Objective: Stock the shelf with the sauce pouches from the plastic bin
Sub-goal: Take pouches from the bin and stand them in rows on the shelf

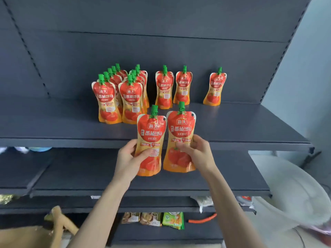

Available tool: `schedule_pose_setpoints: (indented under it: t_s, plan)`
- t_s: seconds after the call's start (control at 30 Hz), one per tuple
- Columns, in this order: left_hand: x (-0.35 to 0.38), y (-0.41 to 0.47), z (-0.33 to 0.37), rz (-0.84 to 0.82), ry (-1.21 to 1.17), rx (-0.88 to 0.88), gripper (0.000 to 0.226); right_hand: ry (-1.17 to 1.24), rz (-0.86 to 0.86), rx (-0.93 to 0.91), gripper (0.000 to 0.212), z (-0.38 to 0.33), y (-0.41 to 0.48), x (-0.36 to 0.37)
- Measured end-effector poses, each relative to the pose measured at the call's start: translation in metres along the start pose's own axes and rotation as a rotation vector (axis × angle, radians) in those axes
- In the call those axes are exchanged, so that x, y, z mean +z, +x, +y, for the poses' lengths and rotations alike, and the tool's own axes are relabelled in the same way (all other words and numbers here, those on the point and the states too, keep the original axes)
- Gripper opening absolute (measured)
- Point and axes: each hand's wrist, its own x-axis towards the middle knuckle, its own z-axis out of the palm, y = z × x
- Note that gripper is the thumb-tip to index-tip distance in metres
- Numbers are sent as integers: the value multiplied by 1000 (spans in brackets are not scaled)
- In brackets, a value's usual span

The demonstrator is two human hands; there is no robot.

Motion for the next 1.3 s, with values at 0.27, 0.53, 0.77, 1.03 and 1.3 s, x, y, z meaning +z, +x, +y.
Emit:
schedule_pose_setpoints:
  t_s: [0.27,0.53,0.77,1.03,1.3]
  plan:
    - [2,93,9,0,88,153,20,29,123,-89,16,-21,72,19]
    - [48,164,1,60,138,235,24,-2,214,-138,16,-12,146,6]
    - [85,229,-20,140,77,207,30,-6,232,-132,19,7,212,-12]
    - [100,276,-35,160,-25,180,33,-7,206,-178,19,19,262,-21]
    - [96,279,-45,77,14,213,32,63,214,-210,20,36,263,-22]
